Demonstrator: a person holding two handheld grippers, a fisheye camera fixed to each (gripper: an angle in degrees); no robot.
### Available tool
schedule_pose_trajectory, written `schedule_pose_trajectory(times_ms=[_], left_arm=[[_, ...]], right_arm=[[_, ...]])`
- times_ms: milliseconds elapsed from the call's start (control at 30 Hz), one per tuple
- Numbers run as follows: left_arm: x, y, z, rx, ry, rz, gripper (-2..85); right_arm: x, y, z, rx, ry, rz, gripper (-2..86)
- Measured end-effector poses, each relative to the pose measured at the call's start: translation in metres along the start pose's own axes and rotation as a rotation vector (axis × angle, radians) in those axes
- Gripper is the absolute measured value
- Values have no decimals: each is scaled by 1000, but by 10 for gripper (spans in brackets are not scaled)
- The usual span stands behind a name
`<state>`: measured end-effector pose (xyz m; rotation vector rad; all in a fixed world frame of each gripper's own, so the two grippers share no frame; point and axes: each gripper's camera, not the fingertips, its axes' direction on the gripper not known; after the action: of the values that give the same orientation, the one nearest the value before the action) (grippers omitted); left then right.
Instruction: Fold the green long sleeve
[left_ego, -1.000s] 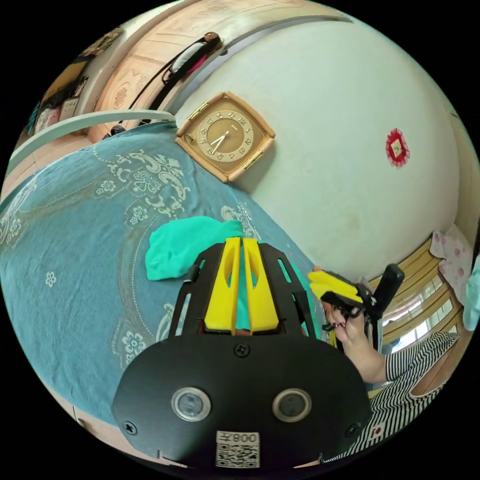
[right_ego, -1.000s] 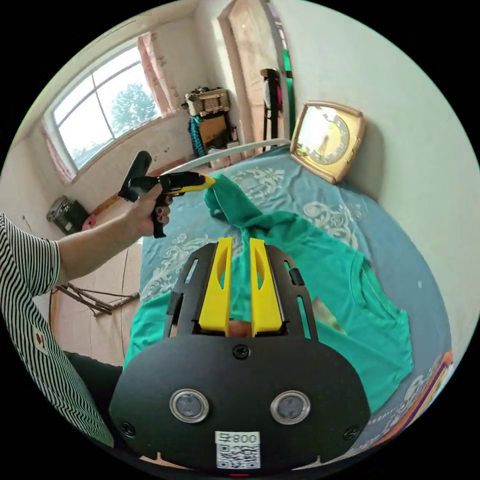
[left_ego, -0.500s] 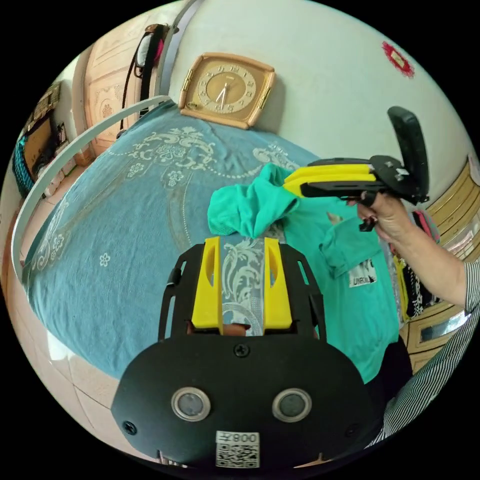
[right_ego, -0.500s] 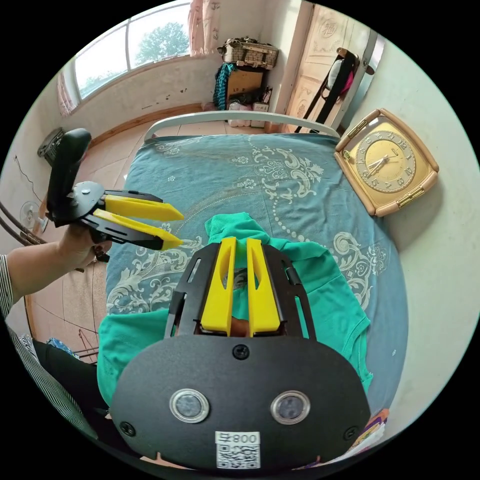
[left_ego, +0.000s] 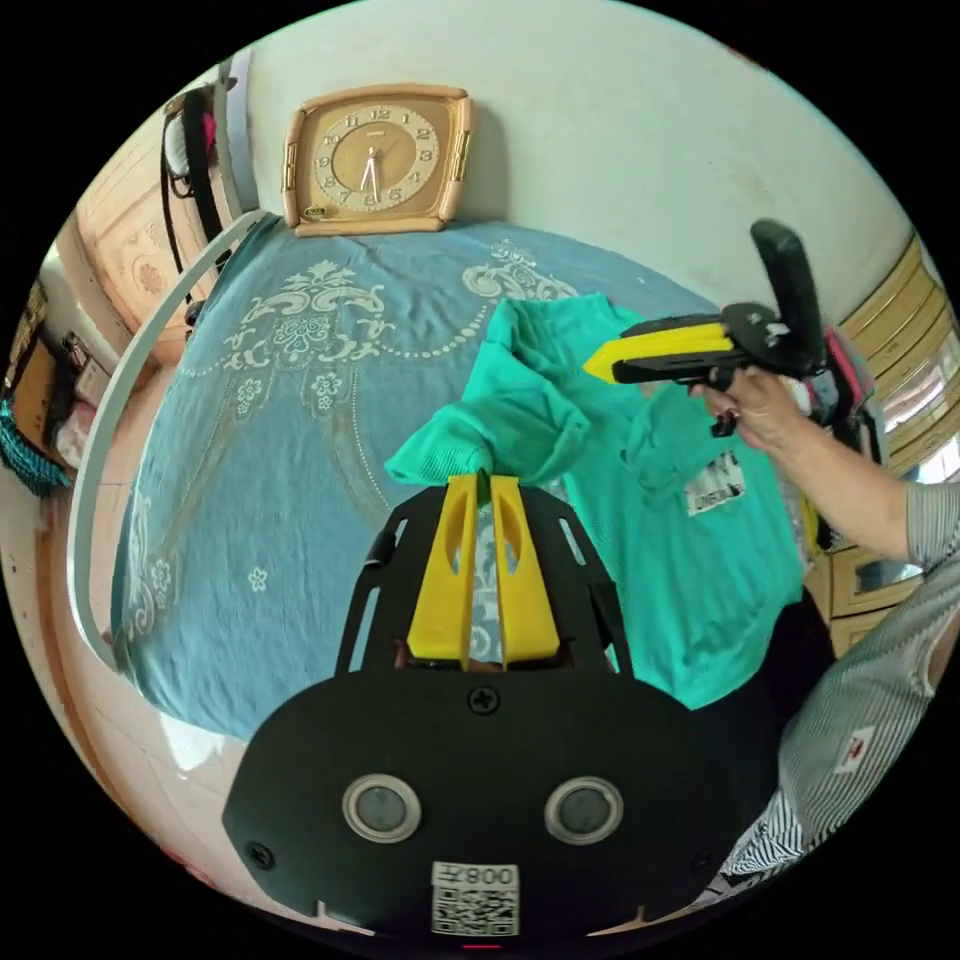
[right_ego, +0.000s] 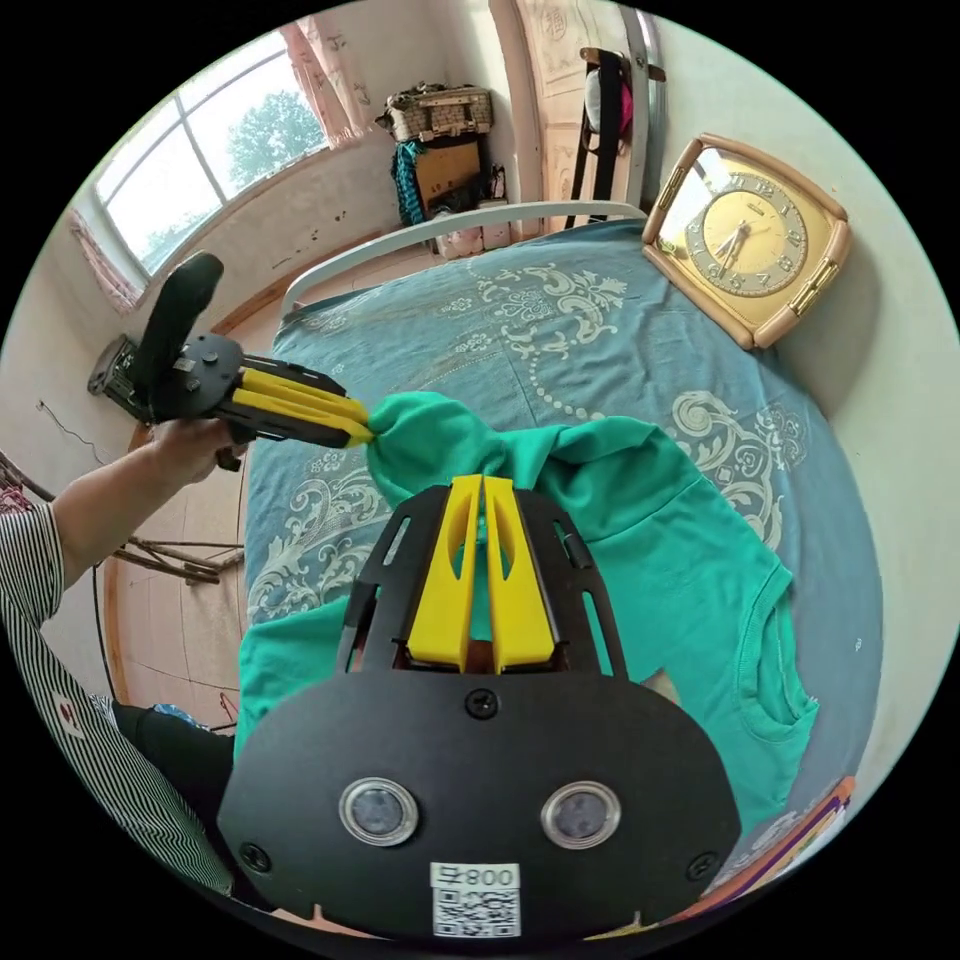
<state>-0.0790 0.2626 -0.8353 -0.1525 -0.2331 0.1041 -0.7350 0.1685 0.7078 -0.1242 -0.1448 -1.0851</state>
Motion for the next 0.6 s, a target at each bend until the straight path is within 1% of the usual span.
schedule_pose_trajectory(times_ms=[67, 100, 167, 200, 233, 267, 333, 367, 433, 467, 500, 567, 600], left_arm=[[-28, 13, -57, 67, 174, -113, 32], [-39, 16, -68, 79, 213, -151, 32], [-99, 41, -95, 189, 442, -384, 32], [-115, 49, -98, 203, 472, -441, 33], [-145, 67, -98, 208, 469, -573, 35], [-171, 89, -96, 208, 414, -701, 37], [-200, 121, -92, 177, 369, -857, 42], [-210, 141, -94, 225, 365, -933, 48], [-210, 161, -99, 336, 411, -940, 62], [-205, 164, -101, 337, 389, -902, 72], [-201, 164, -102, 318, 354, -877, 78], [-180, 150, -103, 209, 185, -718, 104], [-175, 145, -103, 178, 136, -675, 111]], right_arm=[[11, 13, 2, 38, -6, 54, -1], [14, 16, 5, 47, -9, 68, -1], [23, 19, 26, 38, -52, 121, 0], [25, 17, 33, 26, -76, 128, 0], [27, 9, 49, 3, -119, 136, 2], [27, -1, 64, -14, -142, 142, 4], [26, -21, 84, -29, -158, 129, 8], [25, -35, 95, -41, -144, 120, 11], [26, -53, 109, -45, -120, 107, 17], [29, -63, 120, -58, -120, 101, 23], [31, -68, 125, -67, -122, 101, 26], [37, -81, 147, -110, -128, 87, 43], [38, -84, 152, -118, -129, 81, 45]])
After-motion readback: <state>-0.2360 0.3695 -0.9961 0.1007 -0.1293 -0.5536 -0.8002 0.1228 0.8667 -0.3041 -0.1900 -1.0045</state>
